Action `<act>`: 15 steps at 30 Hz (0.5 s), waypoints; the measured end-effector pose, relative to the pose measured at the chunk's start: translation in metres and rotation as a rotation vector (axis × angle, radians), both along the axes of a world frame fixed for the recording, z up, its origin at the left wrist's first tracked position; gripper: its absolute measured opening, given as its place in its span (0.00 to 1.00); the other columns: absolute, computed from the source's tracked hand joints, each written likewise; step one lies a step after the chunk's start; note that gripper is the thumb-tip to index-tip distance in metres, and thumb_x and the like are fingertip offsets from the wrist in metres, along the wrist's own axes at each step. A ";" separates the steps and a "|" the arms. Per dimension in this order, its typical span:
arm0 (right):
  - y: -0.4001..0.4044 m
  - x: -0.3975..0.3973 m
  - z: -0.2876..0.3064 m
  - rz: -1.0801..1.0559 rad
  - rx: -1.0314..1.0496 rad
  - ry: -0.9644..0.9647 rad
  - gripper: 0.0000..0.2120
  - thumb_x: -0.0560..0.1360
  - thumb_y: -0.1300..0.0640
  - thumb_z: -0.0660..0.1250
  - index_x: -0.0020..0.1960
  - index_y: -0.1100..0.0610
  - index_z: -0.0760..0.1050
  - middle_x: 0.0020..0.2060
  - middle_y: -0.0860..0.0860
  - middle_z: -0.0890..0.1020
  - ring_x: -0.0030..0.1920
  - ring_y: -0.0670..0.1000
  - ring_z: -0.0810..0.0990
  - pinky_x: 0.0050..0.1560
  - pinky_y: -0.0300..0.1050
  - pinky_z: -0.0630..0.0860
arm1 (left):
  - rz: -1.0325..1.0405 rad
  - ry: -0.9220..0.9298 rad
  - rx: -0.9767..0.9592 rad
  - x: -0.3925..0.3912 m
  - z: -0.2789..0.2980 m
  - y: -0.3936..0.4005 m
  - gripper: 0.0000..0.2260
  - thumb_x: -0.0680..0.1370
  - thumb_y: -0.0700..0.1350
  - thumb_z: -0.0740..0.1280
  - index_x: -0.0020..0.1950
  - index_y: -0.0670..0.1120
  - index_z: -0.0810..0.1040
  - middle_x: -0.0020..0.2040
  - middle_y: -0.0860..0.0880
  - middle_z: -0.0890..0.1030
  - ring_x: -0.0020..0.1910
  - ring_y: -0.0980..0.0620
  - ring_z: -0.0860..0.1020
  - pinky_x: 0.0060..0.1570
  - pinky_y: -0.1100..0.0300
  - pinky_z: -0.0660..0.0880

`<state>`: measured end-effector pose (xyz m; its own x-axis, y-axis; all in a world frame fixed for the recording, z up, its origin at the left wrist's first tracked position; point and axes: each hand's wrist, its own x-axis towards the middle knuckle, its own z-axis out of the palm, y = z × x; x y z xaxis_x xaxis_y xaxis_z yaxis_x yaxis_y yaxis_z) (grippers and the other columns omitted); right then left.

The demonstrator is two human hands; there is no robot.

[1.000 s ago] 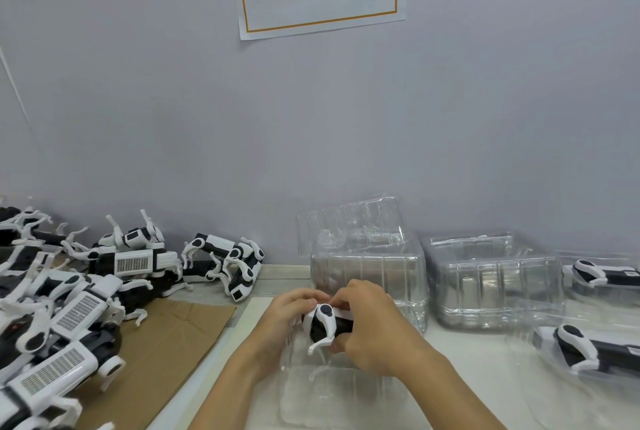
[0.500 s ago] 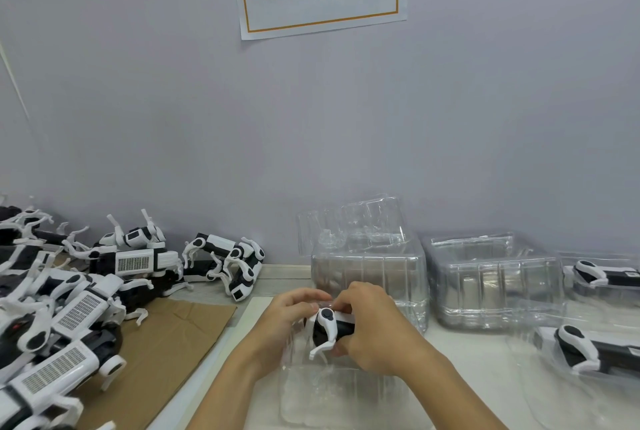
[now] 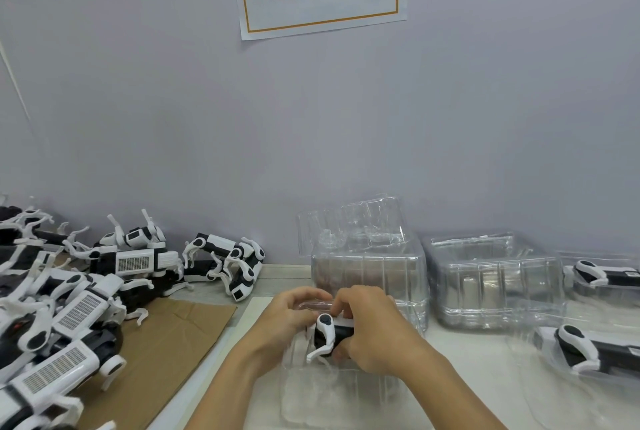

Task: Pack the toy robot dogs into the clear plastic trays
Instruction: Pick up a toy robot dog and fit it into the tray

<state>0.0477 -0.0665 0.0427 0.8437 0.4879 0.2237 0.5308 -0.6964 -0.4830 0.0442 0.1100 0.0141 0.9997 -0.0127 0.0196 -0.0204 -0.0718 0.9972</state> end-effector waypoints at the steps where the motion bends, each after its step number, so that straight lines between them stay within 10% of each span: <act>1: 0.000 0.000 0.000 -0.003 0.005 0.008 0.17 0.68 0.54 0.78 0.53 0.46 0.76 0.49 0.44 0.75 0.52 0.50 0.74 0.52 0.42 0.71 | 0.002 0.011 -0.024 0.000 0.000 0.000 0.19 0.65 0.38 0.71 0.55 0.40 0.82 0.53 0.39 0.85 0.50 0.43 0.82 0.58 0.45 0.75; 15: 0.002 -0.002 0.000 -0.019 -0.057 0.039 0.20 0.67 0.53 0.79 0.54 0.45 0.75 0.49 0.44 0.73 0.56 0.52 0.71 0.55 0.43 0.66 | 0.049 0.070 0.114 0.003 0.008 0.000 0.20 0.70 0.21 0.63 0.54 0.38 0.81 0.51 0.40 0.85 0.49 0.46 0.83 0.58 0.43 0.76</act>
<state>0.0455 -0.0641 0.0430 0.8604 0.4829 0.1630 0.4990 -0.7331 -0.4622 0.0476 0.1095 0.0218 0.9981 0.0376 -0.0494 0.0555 -0.1840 0.9814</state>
